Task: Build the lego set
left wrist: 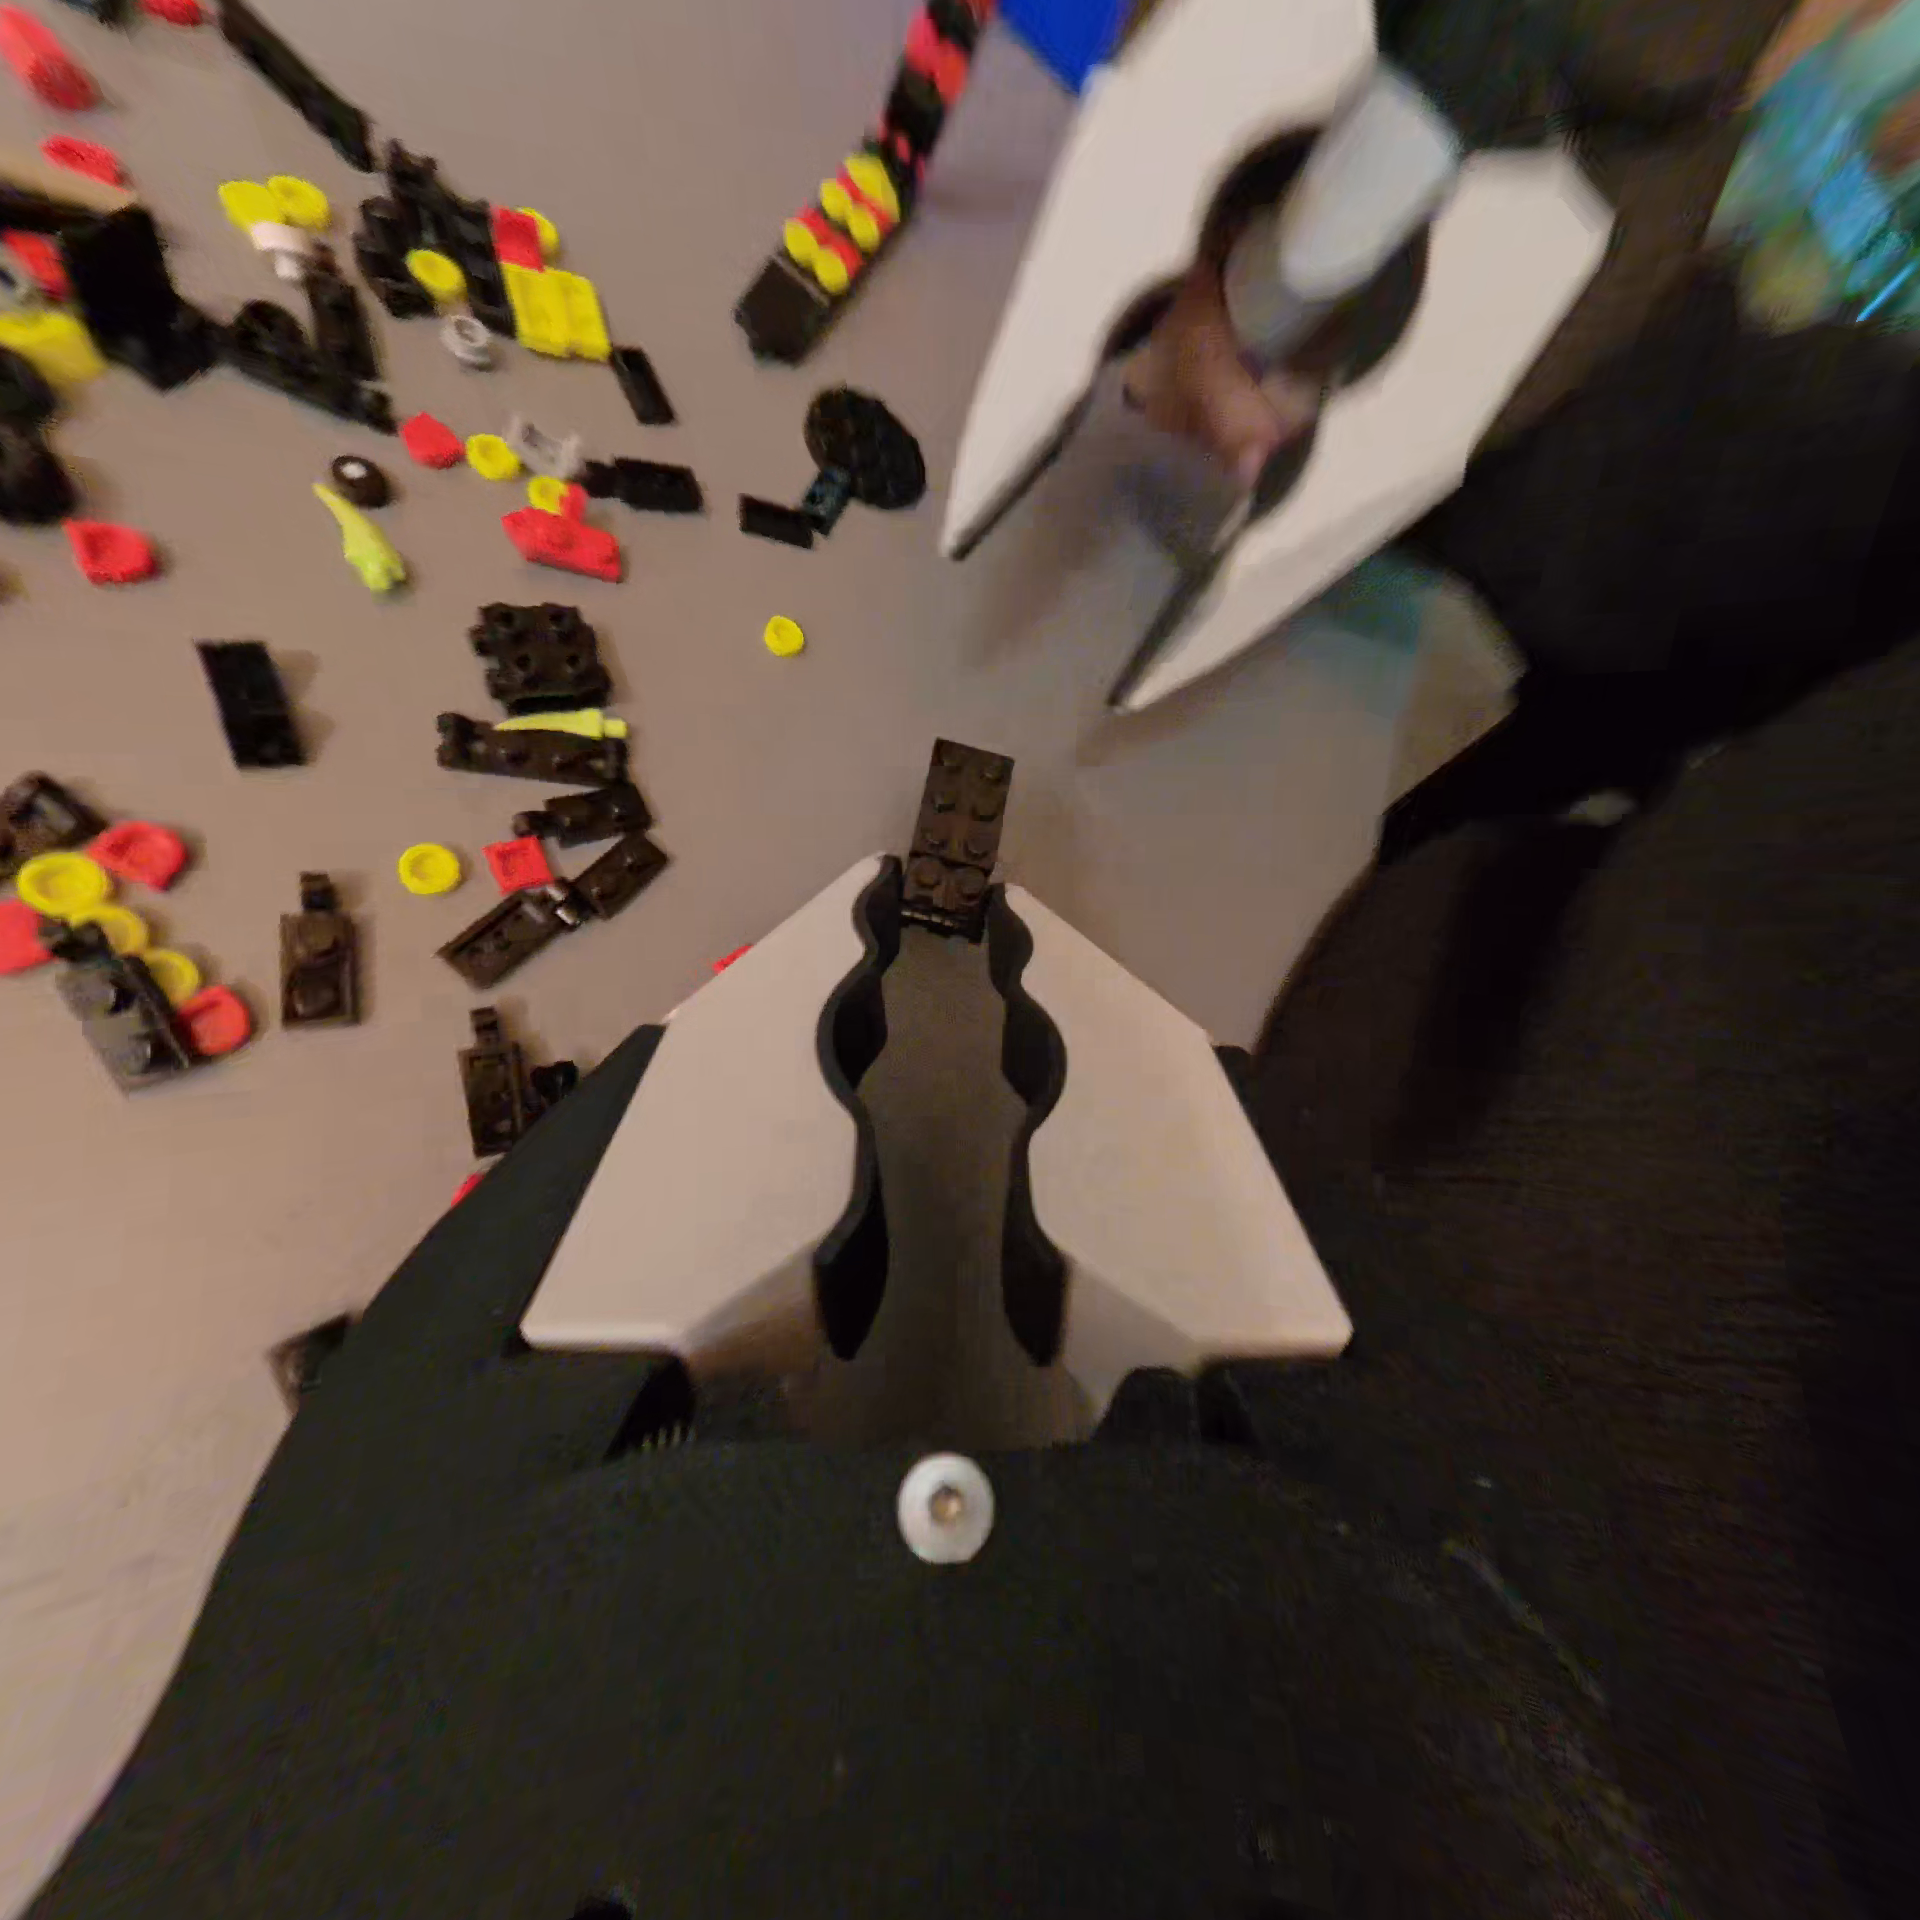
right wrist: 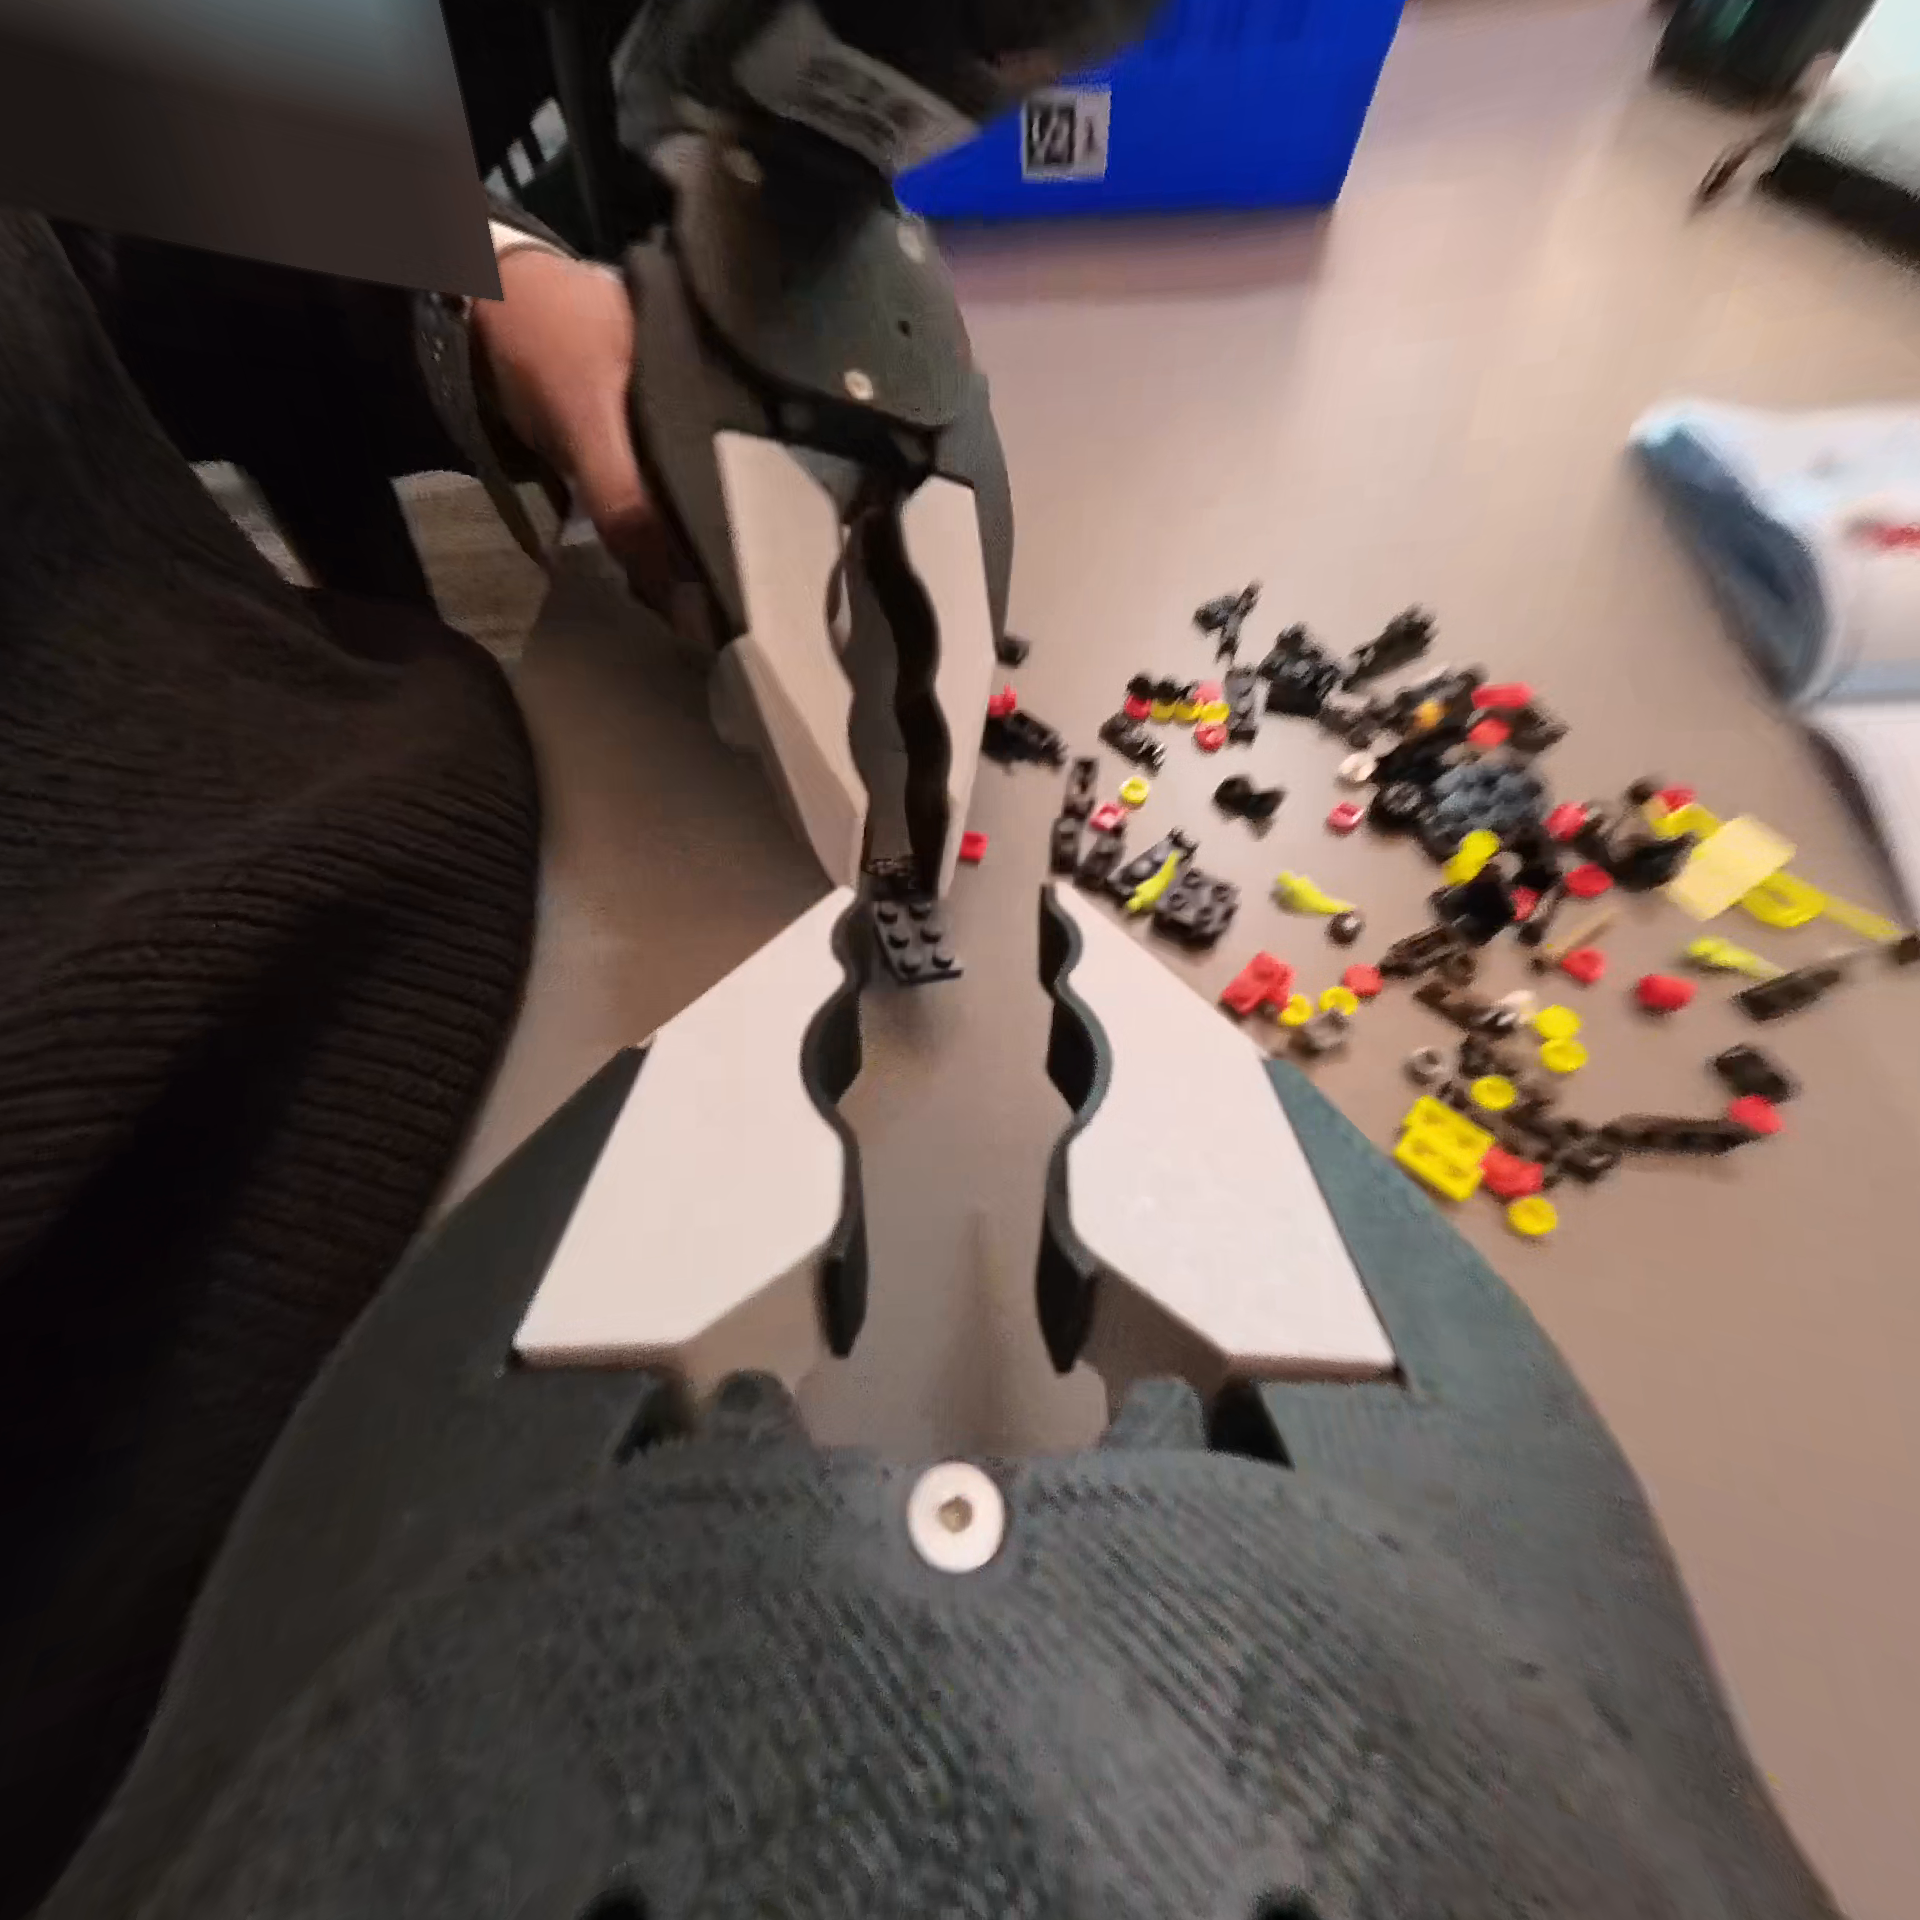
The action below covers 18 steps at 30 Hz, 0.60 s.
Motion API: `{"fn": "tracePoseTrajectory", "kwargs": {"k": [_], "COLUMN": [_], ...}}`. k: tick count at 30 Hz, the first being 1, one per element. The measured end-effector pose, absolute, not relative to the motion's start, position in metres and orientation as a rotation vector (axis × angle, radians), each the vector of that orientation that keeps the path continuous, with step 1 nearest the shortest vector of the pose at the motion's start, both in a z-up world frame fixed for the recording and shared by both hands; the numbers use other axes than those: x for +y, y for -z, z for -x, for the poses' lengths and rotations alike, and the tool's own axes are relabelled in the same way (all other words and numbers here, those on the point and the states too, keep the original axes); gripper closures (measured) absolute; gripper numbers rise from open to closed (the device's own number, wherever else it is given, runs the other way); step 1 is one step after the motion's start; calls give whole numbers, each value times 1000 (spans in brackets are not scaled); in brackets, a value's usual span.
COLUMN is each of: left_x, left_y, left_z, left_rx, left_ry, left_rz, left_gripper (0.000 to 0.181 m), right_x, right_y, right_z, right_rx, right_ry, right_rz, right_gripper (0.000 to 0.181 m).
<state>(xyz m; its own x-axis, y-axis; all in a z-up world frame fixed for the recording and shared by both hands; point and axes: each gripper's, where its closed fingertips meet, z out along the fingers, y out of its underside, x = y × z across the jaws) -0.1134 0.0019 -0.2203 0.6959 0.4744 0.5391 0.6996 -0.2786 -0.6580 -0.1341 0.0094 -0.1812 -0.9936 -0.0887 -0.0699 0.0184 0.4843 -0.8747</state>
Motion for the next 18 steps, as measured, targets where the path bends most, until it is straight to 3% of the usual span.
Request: {"fn": "tracePoseTrajectory", "kwargs": {"k": [1,10,18], "left_x": [0,-13,0], "left_y": [213,159,138], "left_z": [118,129,106], "left_rx": [-965,-1064,-925], "left_ry": [369,911,1154], "left_rz": [1834,1145,1064], "left_gripper": [167,167,168], "right_x": [9,1,2], "right_y": [176,168,134], "right_z": [135,135,118], "right_rx": [2648,3009,2398], "right_ry": [1593,1748,1850], "right_rz": [120,455,114], "right_gripper": [148,150,136]}}
